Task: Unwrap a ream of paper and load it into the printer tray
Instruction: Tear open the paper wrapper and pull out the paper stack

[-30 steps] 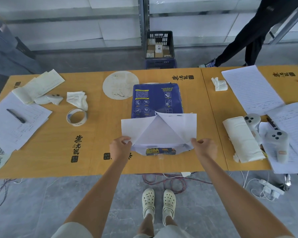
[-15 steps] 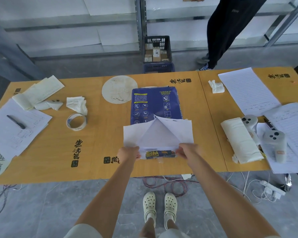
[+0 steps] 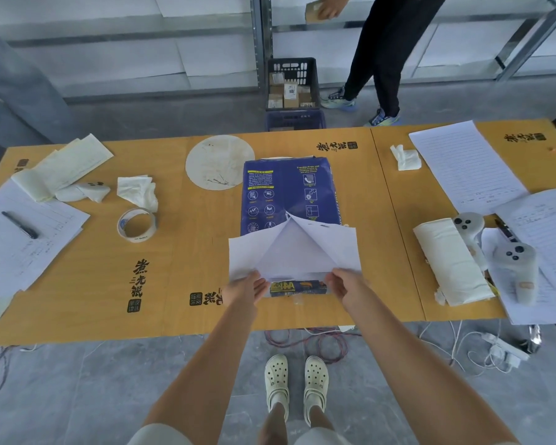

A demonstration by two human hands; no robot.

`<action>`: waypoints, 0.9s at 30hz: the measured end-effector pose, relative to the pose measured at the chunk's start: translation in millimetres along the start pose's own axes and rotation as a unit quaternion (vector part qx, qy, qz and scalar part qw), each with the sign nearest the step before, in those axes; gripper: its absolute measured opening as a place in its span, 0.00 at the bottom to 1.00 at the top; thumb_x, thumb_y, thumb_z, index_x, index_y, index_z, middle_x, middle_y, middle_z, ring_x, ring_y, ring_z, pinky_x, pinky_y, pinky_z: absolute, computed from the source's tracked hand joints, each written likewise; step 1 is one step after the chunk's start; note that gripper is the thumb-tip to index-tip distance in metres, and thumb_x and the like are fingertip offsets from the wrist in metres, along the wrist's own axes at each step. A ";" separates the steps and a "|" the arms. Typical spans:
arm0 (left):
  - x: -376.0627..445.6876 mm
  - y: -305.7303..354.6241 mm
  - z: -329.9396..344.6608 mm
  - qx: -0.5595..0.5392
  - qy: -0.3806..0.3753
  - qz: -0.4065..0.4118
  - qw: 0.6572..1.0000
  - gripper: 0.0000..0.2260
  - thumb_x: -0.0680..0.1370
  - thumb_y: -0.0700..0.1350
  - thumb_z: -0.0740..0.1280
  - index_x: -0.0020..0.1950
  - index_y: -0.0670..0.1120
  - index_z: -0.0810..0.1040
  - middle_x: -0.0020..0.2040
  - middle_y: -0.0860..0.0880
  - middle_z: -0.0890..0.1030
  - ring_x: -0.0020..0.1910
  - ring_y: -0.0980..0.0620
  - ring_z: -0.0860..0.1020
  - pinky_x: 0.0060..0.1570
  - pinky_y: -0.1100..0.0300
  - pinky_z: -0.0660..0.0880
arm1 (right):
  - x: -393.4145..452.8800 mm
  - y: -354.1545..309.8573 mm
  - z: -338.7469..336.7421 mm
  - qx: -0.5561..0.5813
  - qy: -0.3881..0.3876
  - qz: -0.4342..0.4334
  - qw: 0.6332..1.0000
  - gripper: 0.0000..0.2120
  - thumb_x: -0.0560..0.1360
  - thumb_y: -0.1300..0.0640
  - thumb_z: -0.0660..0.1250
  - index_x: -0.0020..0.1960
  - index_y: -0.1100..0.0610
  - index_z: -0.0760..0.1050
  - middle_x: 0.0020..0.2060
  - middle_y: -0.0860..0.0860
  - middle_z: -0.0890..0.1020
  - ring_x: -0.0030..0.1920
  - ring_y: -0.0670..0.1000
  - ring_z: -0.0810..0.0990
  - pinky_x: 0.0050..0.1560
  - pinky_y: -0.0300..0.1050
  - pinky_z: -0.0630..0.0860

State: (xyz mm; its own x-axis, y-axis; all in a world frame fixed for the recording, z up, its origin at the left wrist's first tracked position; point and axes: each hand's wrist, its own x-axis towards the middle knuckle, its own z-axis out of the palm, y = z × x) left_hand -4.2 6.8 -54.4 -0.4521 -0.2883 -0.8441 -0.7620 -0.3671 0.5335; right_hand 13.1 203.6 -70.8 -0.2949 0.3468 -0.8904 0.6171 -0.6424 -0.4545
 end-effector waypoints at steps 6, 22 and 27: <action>0.7 -3.4 -0.9 -0.039 -0.009 -0.010 0.999 0.07 0.69 0.39 0.74 0.41 0.37 0.80 0.39 0.42 0.84 0.38 0.49 0.84 0.36 0.60 0.81 | -8.6 0.8 -2.0 0.021 -0.001 0.004 1.000 0.08 0.70 0.61 0.72 0.35 0.63 0.75 0.16 0.51 0.78 0.16 0.44 0.76 0.18 0.34 0.74; -2.0 -1.5 -0.8 -0.081 -0.014 -0.016 0.996 0.05 0.68 0.38 0.75 0.37 0.38 0.80 0.35 0.43 0.83 0.36 0.50 0.83 0.41 0.58 0.82 | -17.5 9.2 -0.8 0.047 -0.011 0.001 0.999 0.11 0.71 0.58 0.72 0.33 0.59 0.75 0.24 0.49 0.77 0.23 0.44 0.72 0.16 0.32 0.68; -1.3 -3.7 -1.1 -0.079 -0.015 -0.011 0.997 0.05 0.68 0.38 0.74 0.37 0.38 0.80 0.37 0.43 0.83 0.35 0.51 0.83 0.41 0.59 0.81 | -19.9 5.5 -3.5 0.052 -0.035 -0.007 0.998 0.11 0.73 0.59 0.69 0.33 0.58 0.73 0.20 0.48 0.75 0.19 0.43 0.72 0.17 0.32 0.67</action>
State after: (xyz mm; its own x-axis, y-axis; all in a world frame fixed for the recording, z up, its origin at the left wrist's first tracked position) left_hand -0.4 7.6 -55.3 -0.4512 -0.2534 -0.8557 -0.6905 -0.5083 0.5147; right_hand 24.9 195.6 -55.5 -0.3548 0.3097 -0.8822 0.5350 -0.7065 -0.4632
